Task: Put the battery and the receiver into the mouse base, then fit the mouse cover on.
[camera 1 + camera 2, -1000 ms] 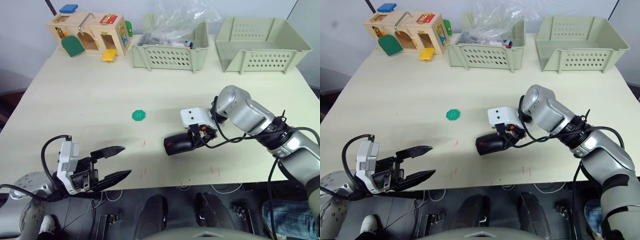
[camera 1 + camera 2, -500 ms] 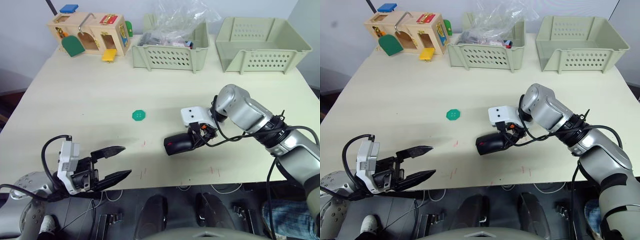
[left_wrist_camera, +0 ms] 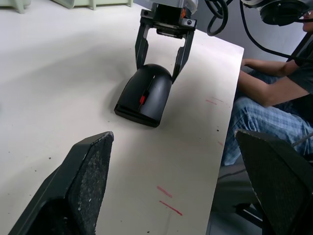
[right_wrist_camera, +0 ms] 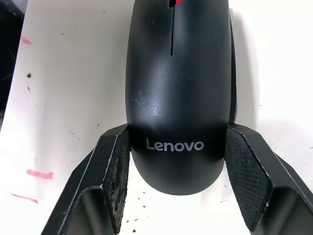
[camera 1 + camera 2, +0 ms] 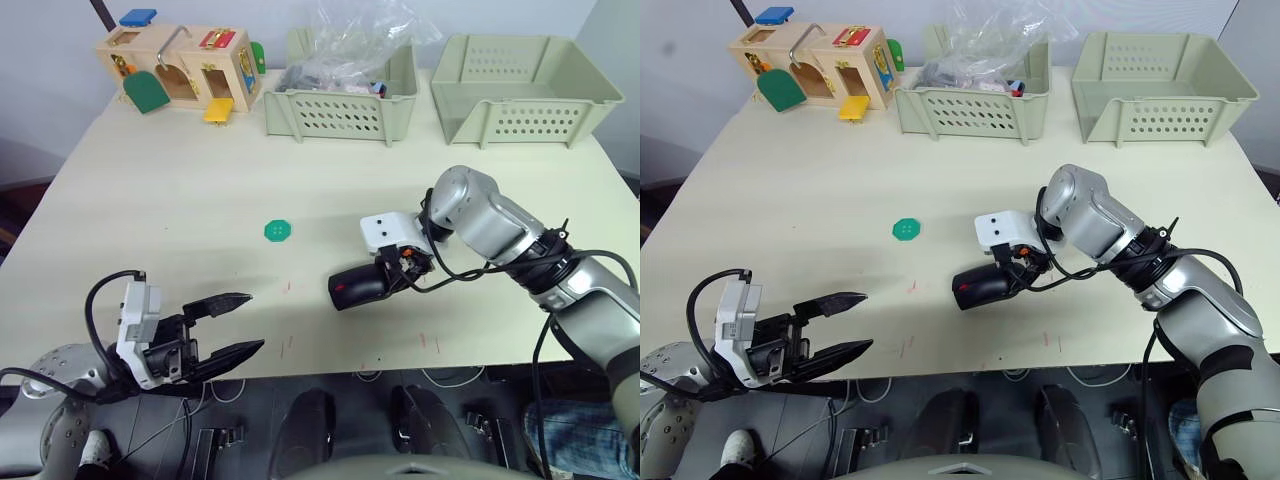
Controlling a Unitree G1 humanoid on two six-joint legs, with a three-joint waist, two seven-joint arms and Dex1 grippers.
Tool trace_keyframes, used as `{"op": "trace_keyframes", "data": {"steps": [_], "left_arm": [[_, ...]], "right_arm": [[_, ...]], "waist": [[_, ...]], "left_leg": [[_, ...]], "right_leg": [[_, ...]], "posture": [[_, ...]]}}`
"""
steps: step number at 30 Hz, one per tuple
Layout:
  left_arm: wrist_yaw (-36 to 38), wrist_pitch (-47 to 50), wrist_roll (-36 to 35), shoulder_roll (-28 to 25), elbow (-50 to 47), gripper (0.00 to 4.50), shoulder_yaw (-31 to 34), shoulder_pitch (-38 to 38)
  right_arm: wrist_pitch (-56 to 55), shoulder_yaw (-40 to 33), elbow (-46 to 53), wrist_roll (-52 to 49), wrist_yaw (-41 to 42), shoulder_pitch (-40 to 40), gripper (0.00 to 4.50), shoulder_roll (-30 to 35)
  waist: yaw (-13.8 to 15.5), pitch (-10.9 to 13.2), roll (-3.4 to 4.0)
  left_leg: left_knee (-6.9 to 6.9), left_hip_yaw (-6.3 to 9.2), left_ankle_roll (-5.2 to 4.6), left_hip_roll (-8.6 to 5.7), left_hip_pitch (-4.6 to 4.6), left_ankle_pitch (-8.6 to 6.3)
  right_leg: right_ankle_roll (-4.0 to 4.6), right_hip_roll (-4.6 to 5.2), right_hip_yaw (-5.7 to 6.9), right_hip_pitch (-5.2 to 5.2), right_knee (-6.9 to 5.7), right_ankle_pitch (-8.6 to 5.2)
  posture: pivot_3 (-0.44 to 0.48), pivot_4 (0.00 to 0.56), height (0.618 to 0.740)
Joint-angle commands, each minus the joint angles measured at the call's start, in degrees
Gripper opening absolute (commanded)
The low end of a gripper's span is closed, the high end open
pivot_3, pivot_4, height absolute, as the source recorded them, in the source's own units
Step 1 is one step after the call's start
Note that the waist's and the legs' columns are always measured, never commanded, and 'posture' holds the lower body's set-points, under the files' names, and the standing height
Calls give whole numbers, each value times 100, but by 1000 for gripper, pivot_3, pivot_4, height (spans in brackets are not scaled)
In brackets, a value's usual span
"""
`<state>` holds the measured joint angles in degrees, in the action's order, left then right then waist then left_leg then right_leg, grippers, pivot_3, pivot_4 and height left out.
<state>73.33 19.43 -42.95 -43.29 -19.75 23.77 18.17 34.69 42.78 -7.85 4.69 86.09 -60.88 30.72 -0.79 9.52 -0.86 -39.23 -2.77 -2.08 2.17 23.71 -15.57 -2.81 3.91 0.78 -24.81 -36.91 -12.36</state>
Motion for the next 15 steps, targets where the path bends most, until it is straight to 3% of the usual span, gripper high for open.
{"op": "trace_keyframes", "data": {"steps": [1, 15], "left_arm": [[-26, -8, -105, 9, -227, 4267, 5, -1], [-42, 3, -104, 4, -250, 4267, 2, 10]], "right_arm": [[-117, -60, -67, 149, 10, -135, 2545, -11], [-178, -23, -389, 237, 101, -112, 2545, -134]], "waist": [[-2, 0, 0], [-5, -1, 0]], "left_leg": [[0, 0, 0, 0, 0, 0], [0, -1, 8, 2, -5, 5]], "right_leg": [[0, 0, 0, 0, 0, 0], [7, -6, 0, 1, -7, 5]], "posture": [[0, 150, 740], [0, 150, 740]]}}
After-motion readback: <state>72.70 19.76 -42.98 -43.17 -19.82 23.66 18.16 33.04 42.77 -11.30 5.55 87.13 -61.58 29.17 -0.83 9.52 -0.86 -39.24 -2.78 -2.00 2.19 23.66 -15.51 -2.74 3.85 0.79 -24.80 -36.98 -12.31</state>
